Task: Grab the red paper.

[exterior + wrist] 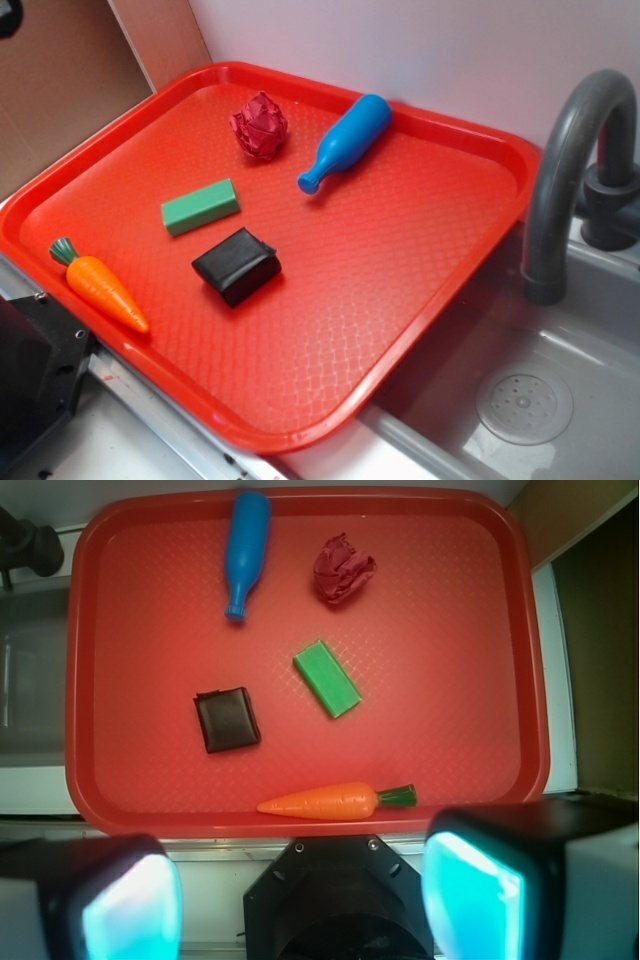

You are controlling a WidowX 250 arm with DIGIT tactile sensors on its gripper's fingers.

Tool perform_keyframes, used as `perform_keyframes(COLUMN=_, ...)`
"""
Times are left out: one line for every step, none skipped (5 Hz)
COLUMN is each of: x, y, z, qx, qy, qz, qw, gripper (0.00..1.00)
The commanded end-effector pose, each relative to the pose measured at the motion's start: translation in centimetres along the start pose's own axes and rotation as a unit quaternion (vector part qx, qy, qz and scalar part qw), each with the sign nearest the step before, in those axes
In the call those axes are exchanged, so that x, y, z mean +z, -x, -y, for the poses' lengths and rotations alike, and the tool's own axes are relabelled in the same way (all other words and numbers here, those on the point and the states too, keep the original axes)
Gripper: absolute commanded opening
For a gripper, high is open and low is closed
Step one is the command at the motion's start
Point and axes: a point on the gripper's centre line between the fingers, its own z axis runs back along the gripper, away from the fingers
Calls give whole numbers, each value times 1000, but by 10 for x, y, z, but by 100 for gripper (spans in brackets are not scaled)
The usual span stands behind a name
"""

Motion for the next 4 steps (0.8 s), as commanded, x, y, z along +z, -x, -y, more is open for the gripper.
perform_keyframes(x=0, y=0, z=0, qx=0, qy=0, qz=0, qw=1000, gripper=100)
perform_keyframes(x=-6, y=-20, z=-13, qx=122, qy=6, qz=72, qw=990, gripper=100)
perform_keyframes(x=-22, y=-49, z=-28, qx=239, qy=-24, qz=116, qw=964, gripper=100)
perform_keyframes(x=-46, y=-73, z=-48, qx=355, qy=-41, qz=146, qw=923, gripper=100)
